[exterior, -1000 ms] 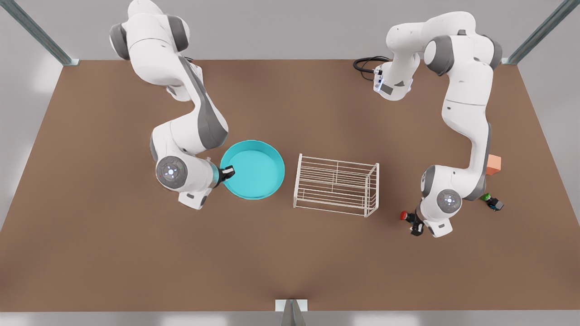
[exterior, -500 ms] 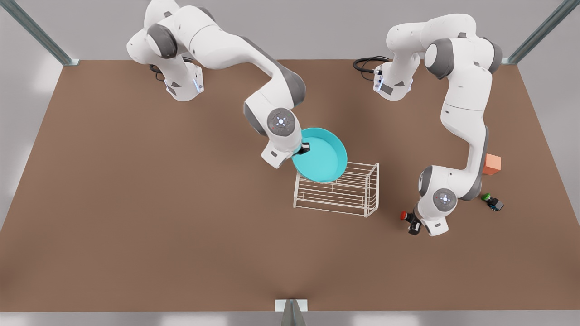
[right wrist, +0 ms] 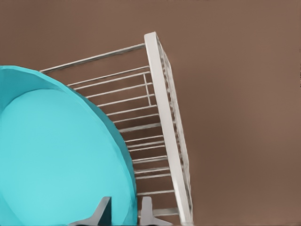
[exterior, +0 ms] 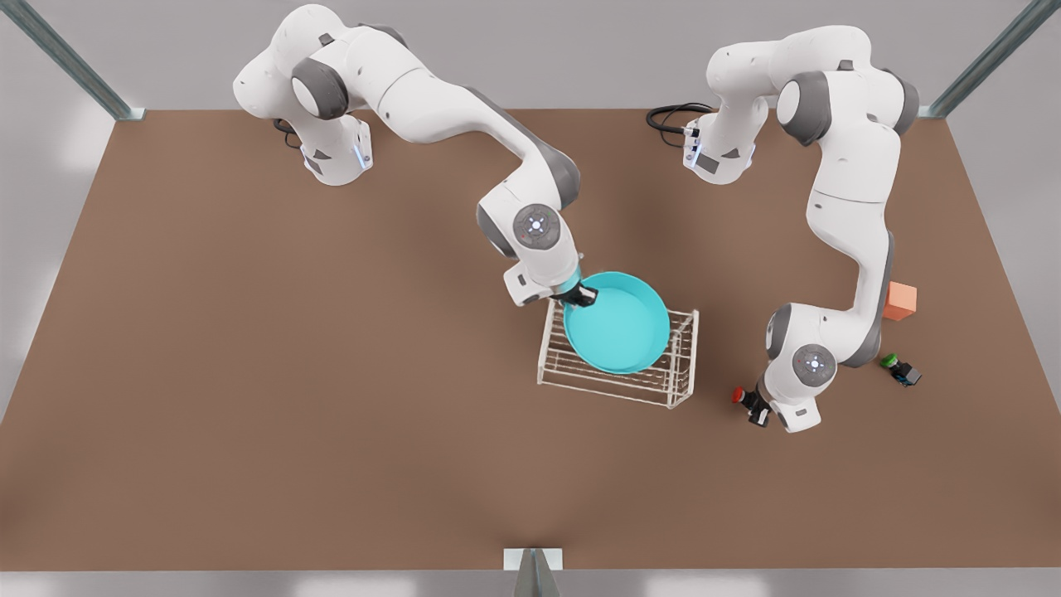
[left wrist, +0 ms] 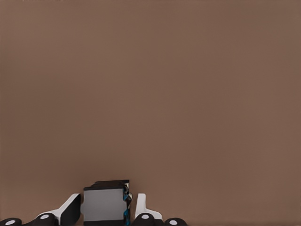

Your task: Place the plate on the shelf with right arm and place the red button switch in the plate with left arm

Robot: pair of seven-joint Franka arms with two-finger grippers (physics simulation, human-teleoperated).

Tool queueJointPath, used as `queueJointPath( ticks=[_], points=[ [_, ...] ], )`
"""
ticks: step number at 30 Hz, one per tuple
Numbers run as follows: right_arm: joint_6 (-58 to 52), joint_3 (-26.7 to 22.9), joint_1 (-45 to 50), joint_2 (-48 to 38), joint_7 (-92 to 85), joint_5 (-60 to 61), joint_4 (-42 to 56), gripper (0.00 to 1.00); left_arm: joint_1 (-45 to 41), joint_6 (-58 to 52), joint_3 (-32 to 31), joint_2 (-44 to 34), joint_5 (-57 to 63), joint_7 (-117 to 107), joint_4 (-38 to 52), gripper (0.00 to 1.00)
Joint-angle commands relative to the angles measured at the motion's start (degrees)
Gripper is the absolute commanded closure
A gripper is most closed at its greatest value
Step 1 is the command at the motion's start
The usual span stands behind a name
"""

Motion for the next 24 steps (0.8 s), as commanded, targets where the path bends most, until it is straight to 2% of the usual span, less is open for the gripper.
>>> queueJointPath(
  ticks=[1, 3, 5, 6, 7, 8, 9, 11, 14, 15, 17, 18, 24],
  points=[
    [0.82, -0.27, -1.14, -1.06, 20.68, 0.35, -0.02, 0.00, -0.03, 0.32, 0.00, 0.01, 0.05, -0.07, -0.02, 0.32],
    [-7.61, -0.26, -6.32, -4.40, 12.17, 1.14, -0.02, 0.00, -0.03, 0.58, 0.00, 0.19, 0.05, -0.24, 0.06, 0.33],
    [-15.26, -1.58, -10.28, -7.57, 2.24, 2.55, -0.02, 0.00, 0.06, 0.67, 0.00, 0.19, 0.05, -0.33, -0.02, 0.42],
    [-20.96, -1.76, -14.40, -10.29, -7.67, 2.29, -0.02, 0.00, 0.06, 0.67, 0.00, 0.19, 0.05, -0.33, 0.06, 0.47],
    [-28.96, -3.68, -20.20, -13.27, -25.58, 1.85, -0.02, 0.00, 0.06, 0.67, 0.00, 0.19, 0.05, -0.42, 0.06, 0.57],
    [-32.40, -6.41, -25.65, -13.90, -42.55, 1.85, -0.02, 0.00, 0.06, 0.67, 0.00, 0.19, 0.05, -0.86, 0.06, 0.62],
    [-32.67, -9.84, -27.87, -13.81, -55.60, 0.18, -0.02, 0.00, 0.06, 0.58, 0.00, 0.10, 0.05, -0.94, 0.06, 0.64],
    [-31.88, -10.90, -29.19, -12.58, -65.37, -6.41, -0.19, 0.00, 0.15, 0.06, 0.00, -0.16, 0.05, -0.95, 0.24, 0.64],
    [-27.84, -10.81, -31.03, -11.00, -60.55, -6.50, 0.07, 0.00, 0.50, -2.14, -0.18, -2.10, -0.30, -0.95, 0.42, 0.64],
    [-29.24, -13.53, -31.30, -12.84, -53.41, -6.59, -0.02, 0.00, 0.41, -3.02, -0.27, -2.63, -0.30, -0.95, 0.50, 0.64],
    [-32.76, -14.85, -32.09, -15.22, -57.19, -9.05, 0.07, 0.00, 0.50, -5.48, -0.27, -4.91, -0.56, -0.77, 0.50, 0.64],
    [-31.97, -13.54, -32.00, -15.04, -57.20, -9.14, 0.16, 0.00, 0.67, -5.74, -0.44, -5.79, -0.65, -0.77, 0.42, 0.64],
    [-30.92, -13.45, -32.09, -15.04, -57.19, -9.31, 0.07, 0.00, 3.22, -14.70, -3.69, -11.59, -2.06, -0.33, 1.47, 0.64]
  ],
)
